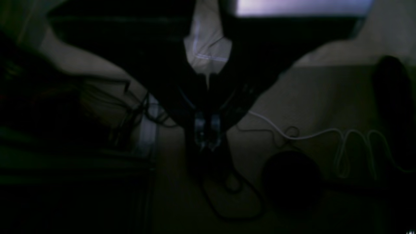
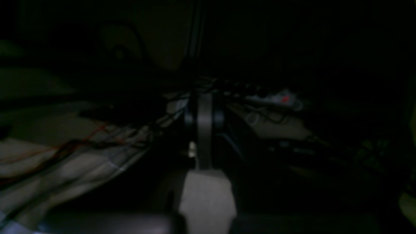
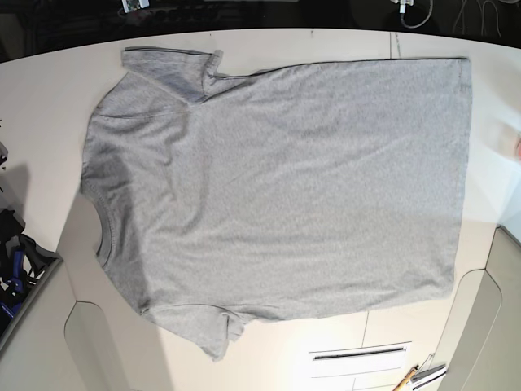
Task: Fold the T-shirt properly
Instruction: 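Move both grippers to the shirt's shoulder corners at the collar side, then grasp the grey T-shirt's shoulder corners with both grippers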
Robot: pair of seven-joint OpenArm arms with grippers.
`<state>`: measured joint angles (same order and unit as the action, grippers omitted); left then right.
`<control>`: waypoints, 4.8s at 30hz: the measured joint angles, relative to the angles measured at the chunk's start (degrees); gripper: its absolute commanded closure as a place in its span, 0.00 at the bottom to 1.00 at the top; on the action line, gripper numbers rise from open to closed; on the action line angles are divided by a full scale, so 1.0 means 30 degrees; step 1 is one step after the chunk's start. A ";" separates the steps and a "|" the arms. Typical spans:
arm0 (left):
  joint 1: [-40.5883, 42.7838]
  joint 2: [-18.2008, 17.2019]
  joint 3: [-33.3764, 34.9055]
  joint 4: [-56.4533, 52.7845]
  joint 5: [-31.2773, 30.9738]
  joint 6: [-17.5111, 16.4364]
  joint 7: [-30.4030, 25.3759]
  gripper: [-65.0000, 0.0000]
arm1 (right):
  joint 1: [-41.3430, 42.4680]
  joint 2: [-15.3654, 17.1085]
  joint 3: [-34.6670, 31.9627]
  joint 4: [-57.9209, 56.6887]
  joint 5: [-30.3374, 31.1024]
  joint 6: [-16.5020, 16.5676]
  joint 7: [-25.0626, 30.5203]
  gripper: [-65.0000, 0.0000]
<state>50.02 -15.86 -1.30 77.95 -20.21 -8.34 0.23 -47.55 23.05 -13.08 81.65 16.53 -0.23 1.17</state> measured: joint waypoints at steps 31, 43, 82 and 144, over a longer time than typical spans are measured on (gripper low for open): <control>0.1960 -0.0270 -1.2131 0.4430 -1.8921 -1.0309 1.3427 1.00 | -0.0634 -0.5829 1.2160 0.8859 1.2757 0.5377 -0.5748 1.00; 0.1953 -0.0284 -1.2131 0.4430 -1.8928 -1.0309 1.3646 0.89 | 0.1545 -0.5945 1.2152 0.8276 0.7191 0.4699 -0.6215 0.52; 0.0998 -0.0284 -1.4681 0.4422 -1.9453 -1.0309 1.4163 0.67 | 0.5821 -0.5931 1.2313 0.3563 0.9085 0.6360 -0.8568 1.00; -0.5450 -0.0845 -1.3566 -0.0444 -1.6560 -1.0856 1.6007 1.00 | 0.5865 -0.5982 1.4768 0.3708 0.8969 0.6849 -0.9785 1.00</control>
<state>33.67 -18.39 -42.00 76.62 -69.89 -40.91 48.25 -29.95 5.10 31.22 92.77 43.44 20.32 -28.18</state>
